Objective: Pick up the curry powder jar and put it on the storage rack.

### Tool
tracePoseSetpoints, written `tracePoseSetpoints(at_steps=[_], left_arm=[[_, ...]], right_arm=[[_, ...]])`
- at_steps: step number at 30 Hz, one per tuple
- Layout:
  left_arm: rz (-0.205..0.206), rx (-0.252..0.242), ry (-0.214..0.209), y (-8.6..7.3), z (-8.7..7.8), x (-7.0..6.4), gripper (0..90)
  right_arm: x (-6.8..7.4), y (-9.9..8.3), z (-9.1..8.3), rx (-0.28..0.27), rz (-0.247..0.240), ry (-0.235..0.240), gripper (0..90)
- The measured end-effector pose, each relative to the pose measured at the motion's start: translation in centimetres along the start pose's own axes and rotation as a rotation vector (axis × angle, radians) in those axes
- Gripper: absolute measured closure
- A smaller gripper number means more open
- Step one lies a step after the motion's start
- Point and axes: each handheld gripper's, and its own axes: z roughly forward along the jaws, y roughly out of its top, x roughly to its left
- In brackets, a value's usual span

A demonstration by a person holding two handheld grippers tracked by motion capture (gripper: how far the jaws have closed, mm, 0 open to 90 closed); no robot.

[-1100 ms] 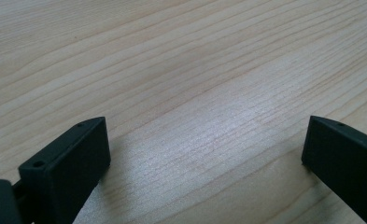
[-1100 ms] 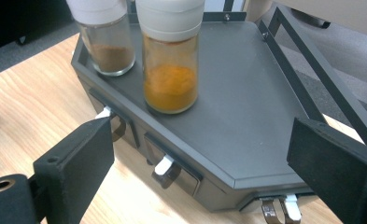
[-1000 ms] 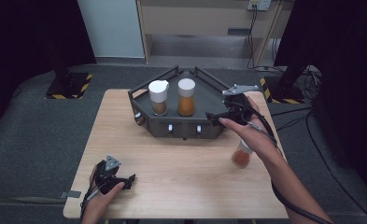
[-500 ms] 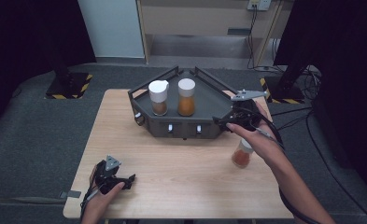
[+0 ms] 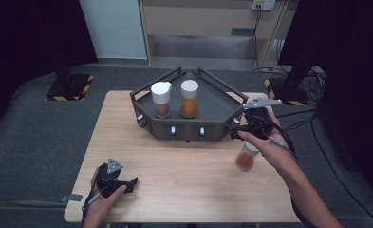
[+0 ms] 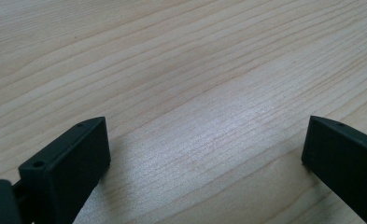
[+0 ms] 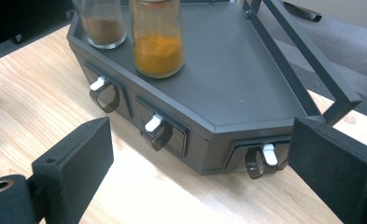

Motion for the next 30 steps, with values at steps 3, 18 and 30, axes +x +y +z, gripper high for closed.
tracePoseSetpoints(at_steps=[3,18,30], left_arm=[[0.0,0.0,0.0,0.0,0.0,0.0,0.0],[0.0,0.0,0.0,0.0,0.0,0.0,0.0],[0.0,0.0,0.0,0.0,0.0,0.0,0.0]], right_arm=[[-0.2,-0.4,-0.4,-0.003,0.005,-0.002,6.6],[-0.5,-2.6,-1.6,0.0,0.024,-0.034,2.6],[-1.0,-4.4,-2.8,-0.006,0.046,-0.052,2.6]])
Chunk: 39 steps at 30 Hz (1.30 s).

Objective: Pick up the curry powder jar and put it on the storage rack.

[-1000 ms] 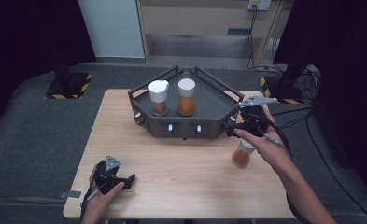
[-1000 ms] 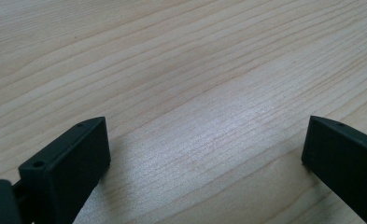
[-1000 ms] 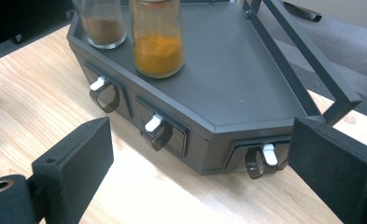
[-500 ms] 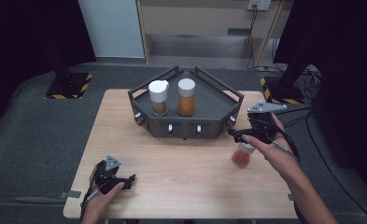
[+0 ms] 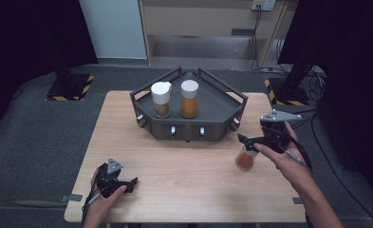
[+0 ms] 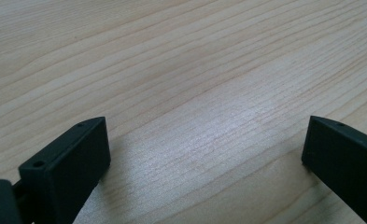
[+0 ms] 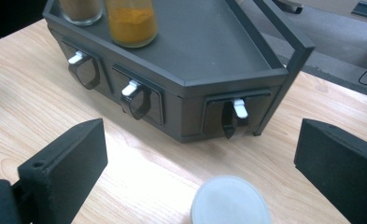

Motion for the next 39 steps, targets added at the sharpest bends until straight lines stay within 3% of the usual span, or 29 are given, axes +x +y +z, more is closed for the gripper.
tracePoseSetpoints(at_steps=[18,22,39], left_arm=[[-0.001,0.0,0.0,0.0,0.0,0.0,0.0],[-0.001,0.0,0.001,0.0,0.0,0.0,0.0],[-0.001,0.0,0.001,0.0,0.0,0.0,0.0]], right_arm=[[-1.0,-3.1,-0.7,0.02,0.035,-0.026,2.4],[-1.3,-4.0,-0.7,0.018,0.058,-0.024,2.4],[-1.6,-6.1,-0.6,0.017,0.076,-0.023,2.7]])
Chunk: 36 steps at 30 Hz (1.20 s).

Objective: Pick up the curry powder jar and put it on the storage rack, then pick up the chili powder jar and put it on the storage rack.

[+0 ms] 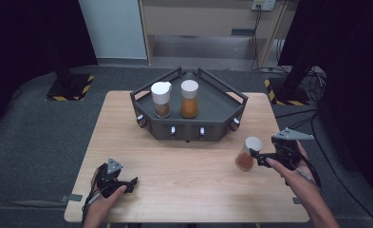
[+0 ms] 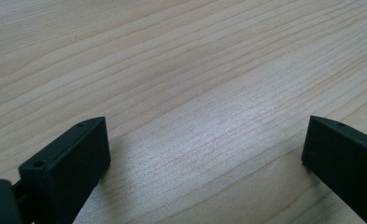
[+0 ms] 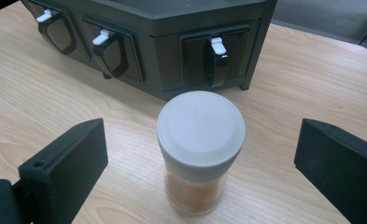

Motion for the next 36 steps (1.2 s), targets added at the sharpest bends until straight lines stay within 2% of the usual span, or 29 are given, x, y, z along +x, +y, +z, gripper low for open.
tracePoseSetpoints(at_steps=[10,28,36], left_arm=[[-0.001,0.0,0.0,0.0,0.0,0.0,0.0],[-0.002,0.0,0.002,0.0,0.0,-0.1,0.0],[-0.002,0.0,0.002,0.0,0.0,-0.1,0.0]], right_arm=[[-0.1,-1.0,0.3,0.004,-0.006,0.003,2.7],[-1.0,-2.7,1.7,0.02,0.047,-0.001,2.9],[-1.1,-2.9,2.5,0.026,0.045,-0.001,3.4]])
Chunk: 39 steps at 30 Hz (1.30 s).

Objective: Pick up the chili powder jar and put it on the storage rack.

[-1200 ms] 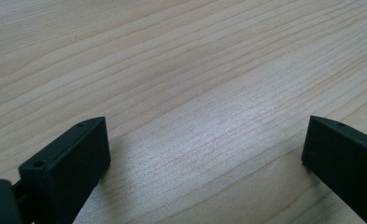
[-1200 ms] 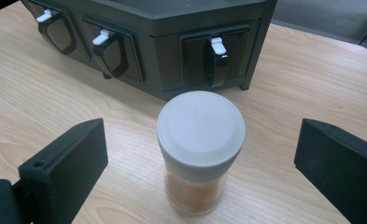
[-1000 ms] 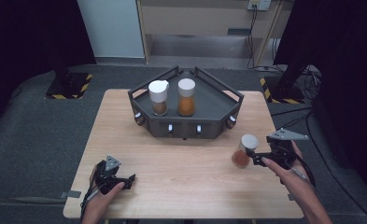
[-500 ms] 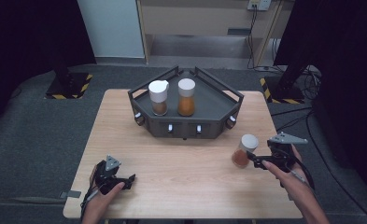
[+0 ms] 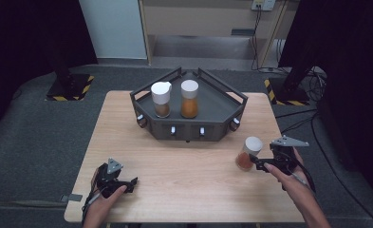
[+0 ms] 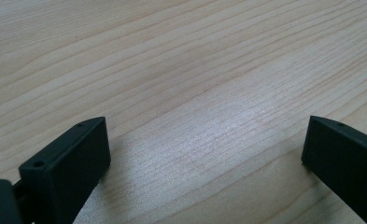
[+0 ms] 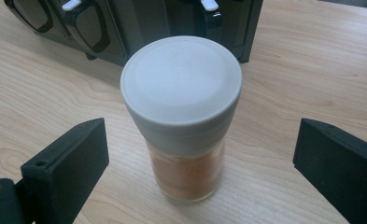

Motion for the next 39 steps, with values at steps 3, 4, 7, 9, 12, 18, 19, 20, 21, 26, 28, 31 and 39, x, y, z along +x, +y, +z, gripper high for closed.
tracePoseSetpoints(at_steps=[3,4,7,9,12,18,19,20,21,26,28,31,39], left_arm=[[0.0,0.0,0.0,0.0,0.0,0.0,0.0],[0.0,0.0,0.0,0.0,0.0,0.0,0.0],[0.0,0.0,0.0,0.0,0.0,0.0,0.0],[0.0,0.0,0.0,0.0,0.0,0.0,0.0],[0.0,0.0,0.0,0.0,0.0,0.0,0.0],[0.0,0.0,0.0,0.0,0.0,0.0,0.0],[0.0,0.0,0.0,0.0,0.0,0.0,0.0],[0.0,0.0,0.0,0.0,0.0,0.0,0.0],[0.0,0.0,0.0,0.0,0.0,0.0,0.0],[0.0,0.0,0.0,0.0,0.0,0.0,0.0],[0.0,0.0,0.0,0.0,0.0,0.0,0.0],[0.0,0.0,0.0,0.0,0.0,0.0,0.0],[0.0,0.0,0.0,0.0,0.0,0.0,0.0]], right_arm=[[0.1,0.0,0.3,0.004,-0.002,-0.003,3.5],[0.1,0.0,0.3,0.005,0.0,-0.001,3.5],[0.1,0.0,0.5,0.006,-0.001,-0.001,3.5],[0.1,0.1,0.7,0.008,0.001,-0.001,3.7],[0.1,0.1,0.8,0.009,0.001,0.004,3.9],[0.0,0.0,1.2,0.012,0.007,0.006,4.3],[0.0,0.0,1.3,0.012,0.006,0.006,4.6],[0.0,0.0,1.3,0.013,0.008,0.007,4.7],[0.0,0.0,1.4,0.014,0.011,0.007,4.9],[0.0,0.1,1.8,0.019,0.005,0.015,7.0],[0.1,0.1,2.0,0.019,0.001,0.014,8.4],[0.3,0.2,2.2,0.019,-0.004,0.015,11.4],[0.5,0.7,2.8,0.021,-0.006,0.018,21.7]])
